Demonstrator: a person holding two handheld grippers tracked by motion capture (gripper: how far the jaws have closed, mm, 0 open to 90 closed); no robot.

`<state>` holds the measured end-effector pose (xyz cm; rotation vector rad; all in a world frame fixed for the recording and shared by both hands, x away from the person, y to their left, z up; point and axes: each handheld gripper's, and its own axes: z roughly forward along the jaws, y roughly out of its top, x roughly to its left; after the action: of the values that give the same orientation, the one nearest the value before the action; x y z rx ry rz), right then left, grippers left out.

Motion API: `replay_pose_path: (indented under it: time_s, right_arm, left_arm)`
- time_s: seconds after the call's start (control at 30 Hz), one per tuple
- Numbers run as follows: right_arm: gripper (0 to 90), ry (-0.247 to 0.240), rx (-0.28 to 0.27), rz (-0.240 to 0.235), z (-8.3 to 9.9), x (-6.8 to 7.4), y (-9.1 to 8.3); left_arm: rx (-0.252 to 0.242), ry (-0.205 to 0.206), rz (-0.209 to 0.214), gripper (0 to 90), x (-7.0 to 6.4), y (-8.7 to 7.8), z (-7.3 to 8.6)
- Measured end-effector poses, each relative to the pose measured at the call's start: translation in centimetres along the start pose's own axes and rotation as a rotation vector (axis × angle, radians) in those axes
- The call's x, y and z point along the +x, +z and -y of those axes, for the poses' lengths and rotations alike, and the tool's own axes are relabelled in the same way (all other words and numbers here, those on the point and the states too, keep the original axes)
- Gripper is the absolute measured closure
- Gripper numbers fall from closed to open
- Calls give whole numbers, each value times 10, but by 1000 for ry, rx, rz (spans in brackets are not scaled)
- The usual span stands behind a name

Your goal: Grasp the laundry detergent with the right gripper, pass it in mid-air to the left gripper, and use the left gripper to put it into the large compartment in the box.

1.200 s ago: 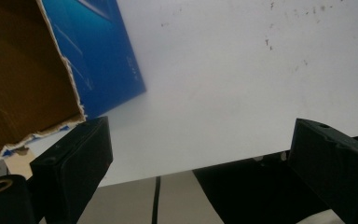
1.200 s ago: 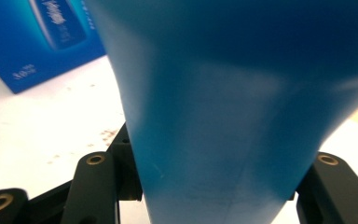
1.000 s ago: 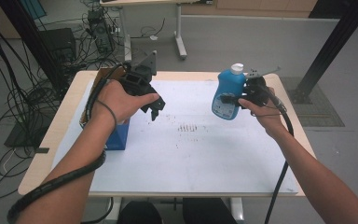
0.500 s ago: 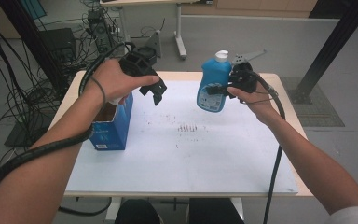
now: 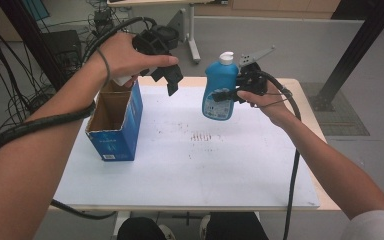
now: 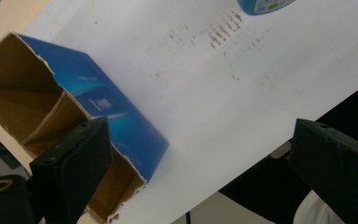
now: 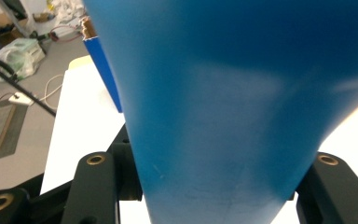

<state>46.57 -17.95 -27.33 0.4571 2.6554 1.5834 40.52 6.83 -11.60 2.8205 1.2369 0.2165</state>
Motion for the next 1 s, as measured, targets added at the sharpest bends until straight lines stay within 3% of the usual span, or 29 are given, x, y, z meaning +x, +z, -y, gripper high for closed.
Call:
replay_pose_path:
  time_s: [0.2,0.37,0.5,0.7,1.0]
  right_arm:
    - [439,-50,23,-28,-9,8,11]
    - [438,-85,50,-57,-14,17,25]
    - [438,-115,61,-88,-17,26,38]
    - [437,-152,75,-120,-18,33,56]
    - [437,-165,75,-178,-15,41,82]
  left_arm:
    - [20,109,-16,63,-5,-10,-6]
    - [-2,158,-2,58,-7,-14,-8]
    - [9,201,-13,58,-12,-11,-9]
    - [-1,238,7,58,-12,-10,-10]
    - [9,284,39,58,-13,-8,-11]
